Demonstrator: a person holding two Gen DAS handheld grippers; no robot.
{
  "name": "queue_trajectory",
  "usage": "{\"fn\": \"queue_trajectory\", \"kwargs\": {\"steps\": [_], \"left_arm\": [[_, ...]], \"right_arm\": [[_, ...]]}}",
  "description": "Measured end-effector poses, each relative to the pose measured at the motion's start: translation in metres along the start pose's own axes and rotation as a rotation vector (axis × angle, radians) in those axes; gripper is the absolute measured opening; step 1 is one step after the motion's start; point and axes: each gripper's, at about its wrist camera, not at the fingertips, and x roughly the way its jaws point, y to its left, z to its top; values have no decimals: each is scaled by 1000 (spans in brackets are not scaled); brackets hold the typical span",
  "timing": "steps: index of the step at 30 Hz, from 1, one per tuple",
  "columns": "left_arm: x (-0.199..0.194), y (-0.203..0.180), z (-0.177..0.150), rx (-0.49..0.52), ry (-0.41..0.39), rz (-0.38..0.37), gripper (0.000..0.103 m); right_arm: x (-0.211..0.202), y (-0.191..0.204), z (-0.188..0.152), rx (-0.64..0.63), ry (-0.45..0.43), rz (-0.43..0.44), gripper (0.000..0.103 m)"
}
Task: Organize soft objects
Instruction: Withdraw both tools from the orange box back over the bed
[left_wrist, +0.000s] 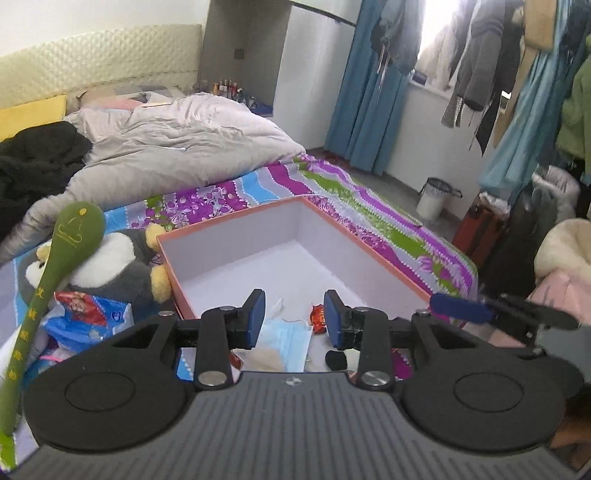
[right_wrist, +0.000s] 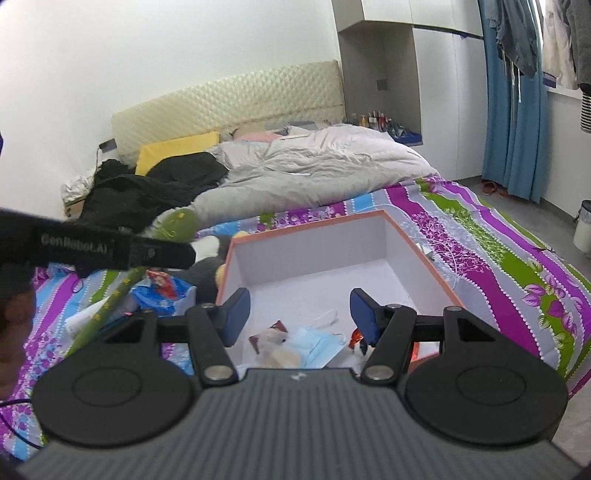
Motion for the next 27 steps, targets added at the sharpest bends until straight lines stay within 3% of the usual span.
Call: {"fn": "queue_trajectory", "kwargs": {"steps": [5,13,27], "left_arm": [[-21,1,-18,-21,-26,3,40],[-25,14,-62,-107,36,-35,40],[-53,47,-116,-153,84,45,40]], "right_arm": [[-10,6,-12,43,-6,28,62],[-18,19,-37,57,2,43,62],[-33,46,-79,38,65,59,62]]}}
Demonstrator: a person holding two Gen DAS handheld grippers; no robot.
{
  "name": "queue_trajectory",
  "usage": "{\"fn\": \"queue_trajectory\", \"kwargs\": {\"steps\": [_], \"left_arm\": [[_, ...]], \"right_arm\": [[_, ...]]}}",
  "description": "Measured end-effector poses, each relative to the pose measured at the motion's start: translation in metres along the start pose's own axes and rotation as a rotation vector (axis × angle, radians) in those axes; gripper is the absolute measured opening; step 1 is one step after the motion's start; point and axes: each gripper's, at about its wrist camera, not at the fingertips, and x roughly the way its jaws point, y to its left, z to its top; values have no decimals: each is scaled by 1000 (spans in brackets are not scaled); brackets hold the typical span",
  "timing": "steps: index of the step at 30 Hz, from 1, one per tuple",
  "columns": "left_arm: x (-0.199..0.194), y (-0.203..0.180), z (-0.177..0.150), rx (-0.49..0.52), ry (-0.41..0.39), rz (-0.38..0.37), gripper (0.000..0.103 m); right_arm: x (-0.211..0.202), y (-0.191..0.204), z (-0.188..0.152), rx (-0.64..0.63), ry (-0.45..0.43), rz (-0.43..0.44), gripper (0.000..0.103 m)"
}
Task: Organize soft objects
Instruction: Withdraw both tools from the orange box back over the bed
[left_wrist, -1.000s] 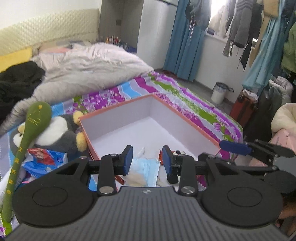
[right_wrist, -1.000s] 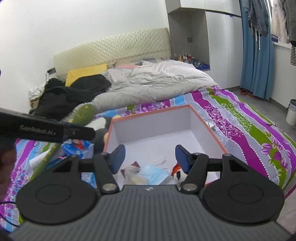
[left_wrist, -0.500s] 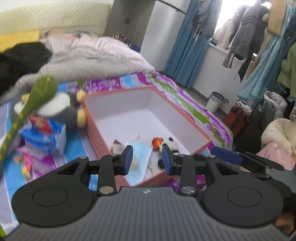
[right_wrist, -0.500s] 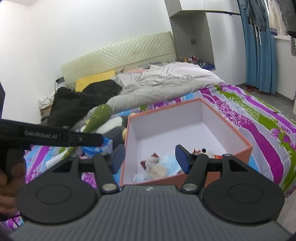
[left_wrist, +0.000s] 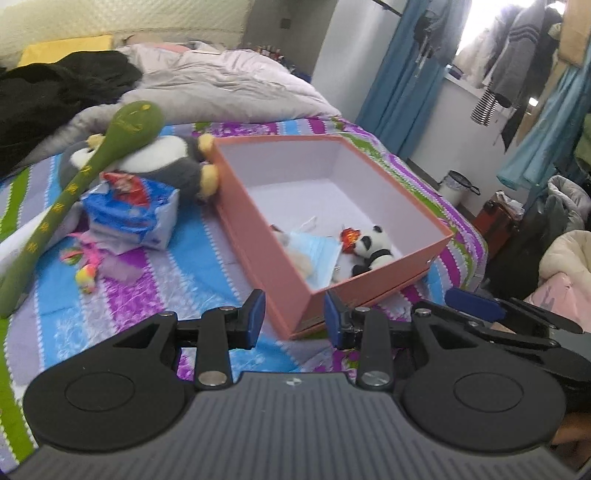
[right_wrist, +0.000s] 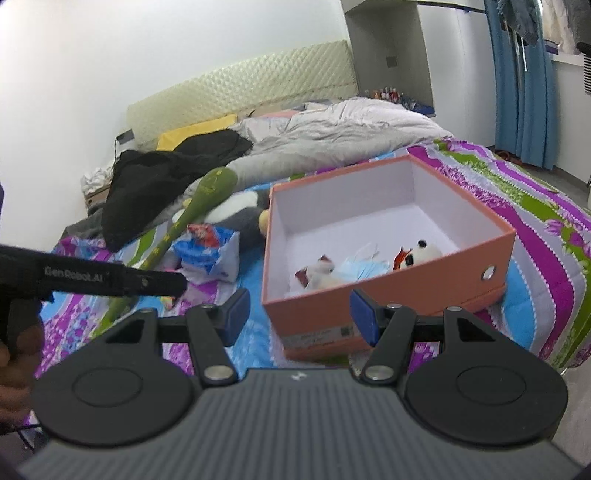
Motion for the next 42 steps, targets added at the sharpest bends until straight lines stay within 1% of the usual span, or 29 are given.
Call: {"fn": "queue_trajectory", "kwargs": {"steps": [4,8,11,16,23,29,34,39,42], "left_arm": [[-11,9,-14,-32,-6,23,40],[-23,18,-30,-56,-6,52,40],[-31,28,-43,-88,6,57,40],[-40,46,-61,-125,18,75,40],[-46,78,-73,-162,10,159,40],[-30,109,-80,-224,15,190,40],[-5,137,-80,-268,22,217,40],[25,166,-71,-288,21,251,40],[45,186,-63,-298,11,267,40]], "right_arm": [[-1,12,-6,0,30,30,62],[-3,29,-10,-43,44,57,62],[-1,40,-12,-59,55,66,62],[5,58,-16,-78,87,120,62],[24,82,-24,-112,131,152,62],[53,93,-28,-145,159,168,62],[86,101,-28,-179,179,185,62],[129,109,-28,-207,207,210,62],[153,117,-28,-238,200,215,62]]}}
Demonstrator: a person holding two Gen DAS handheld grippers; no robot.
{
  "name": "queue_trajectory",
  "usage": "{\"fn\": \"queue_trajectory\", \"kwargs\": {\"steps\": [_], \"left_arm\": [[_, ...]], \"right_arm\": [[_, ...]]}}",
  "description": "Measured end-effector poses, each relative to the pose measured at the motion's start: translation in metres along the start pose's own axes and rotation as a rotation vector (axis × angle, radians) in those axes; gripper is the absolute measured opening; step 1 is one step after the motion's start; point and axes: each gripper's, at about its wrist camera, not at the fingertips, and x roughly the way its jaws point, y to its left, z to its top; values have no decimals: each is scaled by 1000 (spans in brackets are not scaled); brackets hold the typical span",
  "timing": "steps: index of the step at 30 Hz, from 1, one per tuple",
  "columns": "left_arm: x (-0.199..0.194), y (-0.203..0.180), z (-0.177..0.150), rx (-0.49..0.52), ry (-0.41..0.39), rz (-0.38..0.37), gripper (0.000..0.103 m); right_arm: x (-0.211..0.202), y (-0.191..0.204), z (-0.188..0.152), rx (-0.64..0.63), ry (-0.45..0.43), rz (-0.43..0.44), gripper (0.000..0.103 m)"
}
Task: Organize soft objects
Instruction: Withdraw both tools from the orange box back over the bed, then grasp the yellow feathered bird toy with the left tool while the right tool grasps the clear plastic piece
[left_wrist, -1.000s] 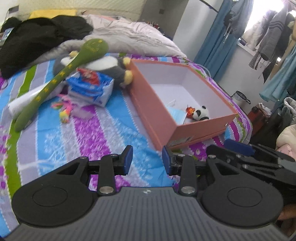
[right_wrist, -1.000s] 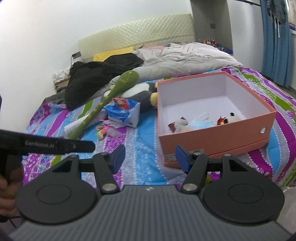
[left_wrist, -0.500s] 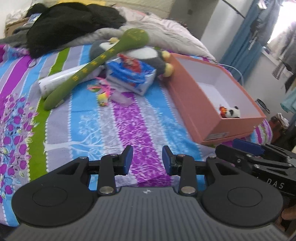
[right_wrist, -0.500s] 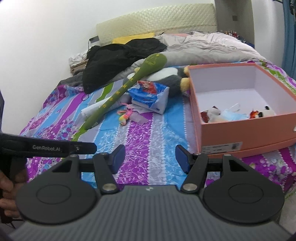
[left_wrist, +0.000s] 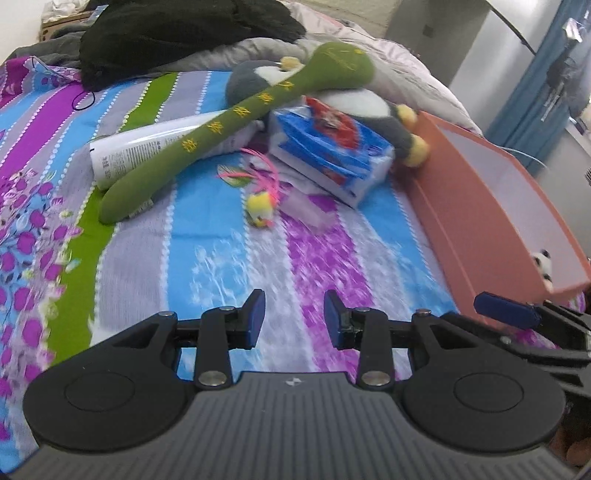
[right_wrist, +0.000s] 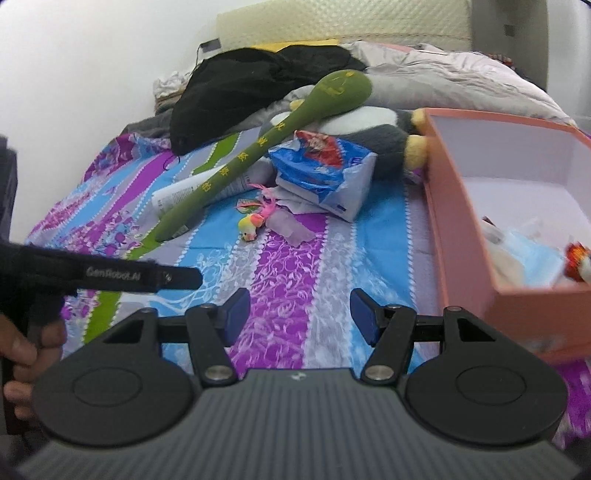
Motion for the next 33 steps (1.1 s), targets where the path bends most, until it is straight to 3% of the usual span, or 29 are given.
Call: {"fn": "queue_trajectory", "kwargs": {"steps": [5,7,13,23,24,28,33], "left_arm": [[37,17,21,-34,5,12,40],[51,21,27,-34,7,13,40],[84,32,46,-54,15,13,40],[114,42,70,-51,9,-32,40],[116,43,71,-53,10,-41,40],[123,47,72,-68,16,-69,40],[130,43,73,-62,16,-95,40]], "right_arm": [[43,-6,11,0,13,16,64],[60,-9,16,-12,31,87,62],[102,-4,27,-92,45,8,62],[150,-3,42,-143,45,104,61],[154,-3,43,-148,47,107,56],[165,-1,44,-178,55,101,53],[168,2,43,-212,57,116,36]]}}
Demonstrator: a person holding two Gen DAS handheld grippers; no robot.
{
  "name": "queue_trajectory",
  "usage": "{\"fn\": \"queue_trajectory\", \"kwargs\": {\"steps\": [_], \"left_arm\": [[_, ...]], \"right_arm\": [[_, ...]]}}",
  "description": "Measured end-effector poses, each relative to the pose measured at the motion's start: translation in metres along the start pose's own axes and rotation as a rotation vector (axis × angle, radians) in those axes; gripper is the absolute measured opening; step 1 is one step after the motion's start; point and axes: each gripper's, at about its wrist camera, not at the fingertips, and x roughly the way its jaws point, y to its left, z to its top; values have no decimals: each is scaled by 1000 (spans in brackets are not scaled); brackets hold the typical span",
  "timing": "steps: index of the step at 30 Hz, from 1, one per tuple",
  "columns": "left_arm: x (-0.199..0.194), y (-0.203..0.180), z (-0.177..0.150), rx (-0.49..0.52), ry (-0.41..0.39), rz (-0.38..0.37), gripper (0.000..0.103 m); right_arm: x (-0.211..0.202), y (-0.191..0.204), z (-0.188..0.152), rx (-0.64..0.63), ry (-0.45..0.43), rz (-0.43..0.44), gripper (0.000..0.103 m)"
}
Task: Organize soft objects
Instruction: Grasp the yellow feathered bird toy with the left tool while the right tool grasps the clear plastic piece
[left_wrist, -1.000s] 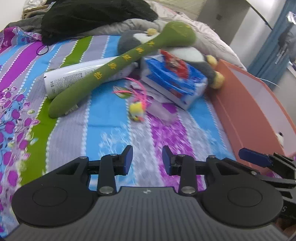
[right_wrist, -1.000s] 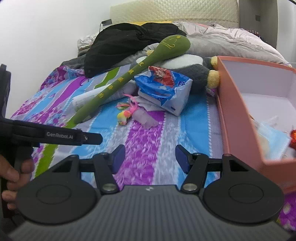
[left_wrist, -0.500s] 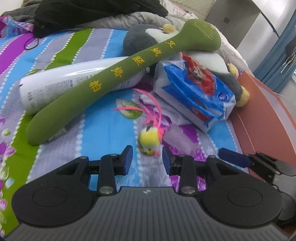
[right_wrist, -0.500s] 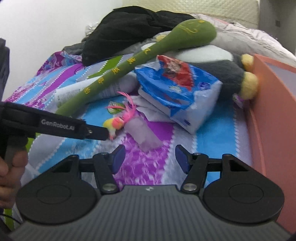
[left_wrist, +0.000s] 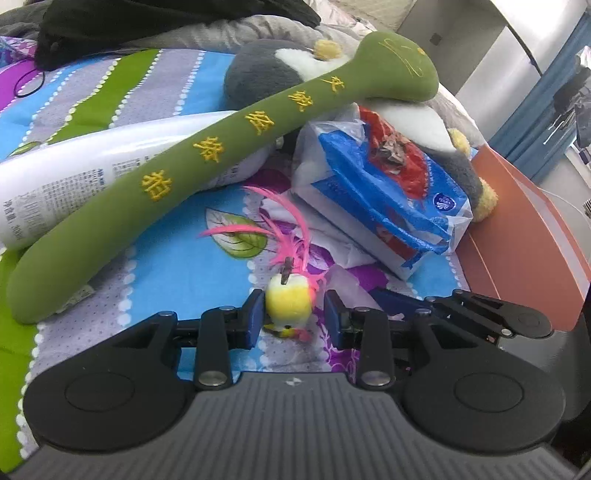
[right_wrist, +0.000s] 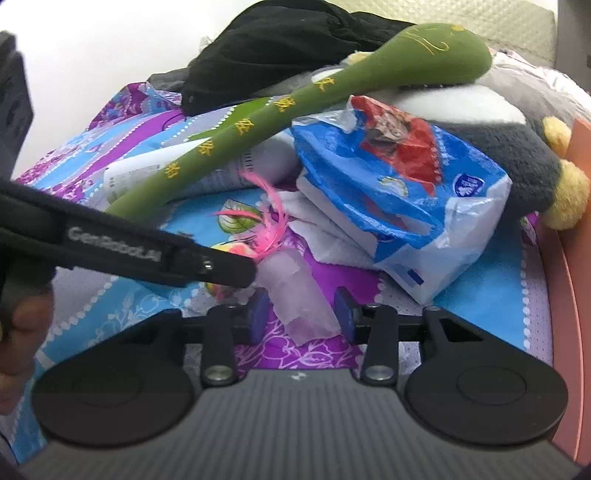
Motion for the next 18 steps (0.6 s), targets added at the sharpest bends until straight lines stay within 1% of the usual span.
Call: {"fn": "queue_trajectory", "kwargs": {"steps": [1,2,4,5,9,18], "left_arm": [[1,0,0,-1,-1,0,40],[1,0,1,-3,-3,-2,39],[0,-1,1,-3,-7,-9,33],[-1,-2,1,-2,-10,-7,33],[-9,-7,-1,6,-23,10,33],[-40,-18,-20,-7,-29,6,33]], "right_arm": [[-1,1,0,-7,1,-2,33],[-3,1,0,-6,1,-2,27],[-6,2,1,-2,1,-5,23],[-7,2,1,-3,3,-5,19],[-14,3,0,1,6,-17,18],[-47,8,-9,50,-1,-47,18]]}}
